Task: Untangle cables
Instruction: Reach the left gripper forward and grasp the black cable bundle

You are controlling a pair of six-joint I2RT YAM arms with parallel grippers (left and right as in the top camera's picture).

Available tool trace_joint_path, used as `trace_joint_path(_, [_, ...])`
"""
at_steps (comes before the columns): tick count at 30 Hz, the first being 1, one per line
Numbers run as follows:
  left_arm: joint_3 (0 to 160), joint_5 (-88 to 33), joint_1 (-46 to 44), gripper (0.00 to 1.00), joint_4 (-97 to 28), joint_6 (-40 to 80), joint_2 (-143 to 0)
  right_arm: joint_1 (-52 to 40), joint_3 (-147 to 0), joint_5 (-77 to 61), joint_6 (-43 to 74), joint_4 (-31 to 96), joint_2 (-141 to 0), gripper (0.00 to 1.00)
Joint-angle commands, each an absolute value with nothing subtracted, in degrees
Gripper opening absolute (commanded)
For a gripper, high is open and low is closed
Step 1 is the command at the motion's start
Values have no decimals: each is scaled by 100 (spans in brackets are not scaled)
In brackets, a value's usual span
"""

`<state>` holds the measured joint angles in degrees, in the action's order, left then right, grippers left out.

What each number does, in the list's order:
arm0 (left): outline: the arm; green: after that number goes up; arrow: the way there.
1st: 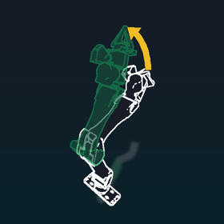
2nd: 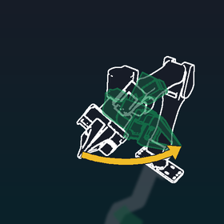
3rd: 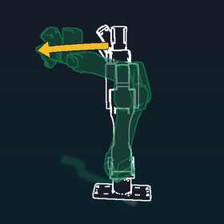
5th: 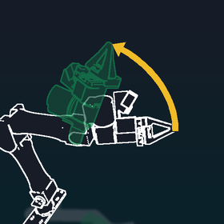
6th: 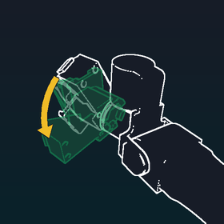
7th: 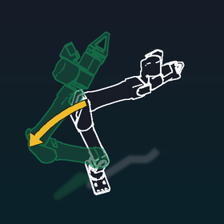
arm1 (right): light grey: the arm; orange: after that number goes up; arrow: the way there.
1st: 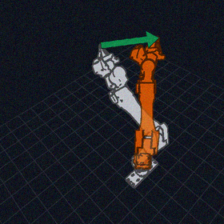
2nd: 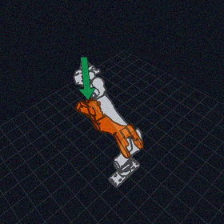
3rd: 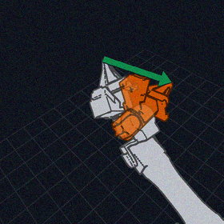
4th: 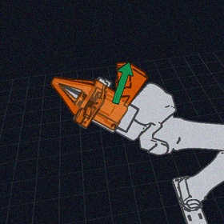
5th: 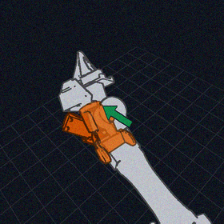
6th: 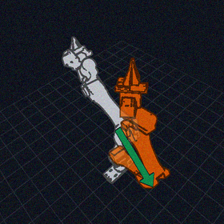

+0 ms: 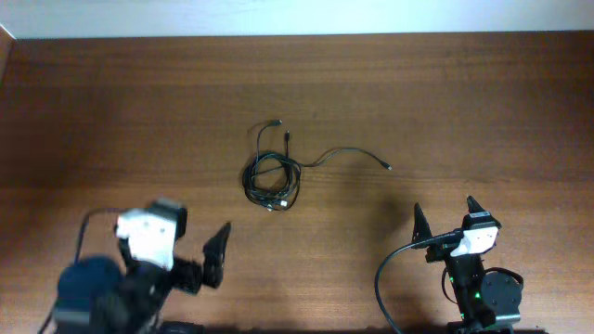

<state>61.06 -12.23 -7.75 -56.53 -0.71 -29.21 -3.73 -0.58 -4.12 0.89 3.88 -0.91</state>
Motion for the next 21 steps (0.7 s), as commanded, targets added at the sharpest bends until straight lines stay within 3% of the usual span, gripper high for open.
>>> trace_joint_path(1, [6748,-1922,-746,99,-5975,-224,-4215,-331,-32,-384,106,419,-62,99])
trace_joint_path(5, [6757,-3439,-746,99,-5765,-222,-5446,-331,-32,-384,106,419,-62,99])
trace_joint_path(6, [6757,-3677,-746,95,-5752,-222,-5739,-331,-32,-384,106,419,-62,99])
trace_joint_path(7, [6757,-3691,-746,70,-5756,-222,-5902,-336,-32,-384,106,419,-62,99])
trace_joint_path(8, [6757,-3691,-746,11,-5776,-222,-6104,-336,-32,-384,106,419,-62,99])
trace_joint_path(9, [6757,-3691,-746,0,-5787,-217,-6274,-336,-32,-384,106,419,-62,99])
trace_joint_path(12, [6755,-3389,-746,0,-5787,95,-6591,-336,-32,-384,106,419,-62,99])
trace_joint_path(17, [6755,-1315,-1212,1,-5798,1282,-6873,-336,-32,-384,106,419,-62,99])
trace_joint_path(20, [6755,-611,-1715,9,-5767,1739,-7293,-336,-32,-384,106,419,-62,99])
trace_joint_path(21, [6755,-589,-1927,21,-5730,1737,-7749,-336,-32,-384,106,419,-64,99])
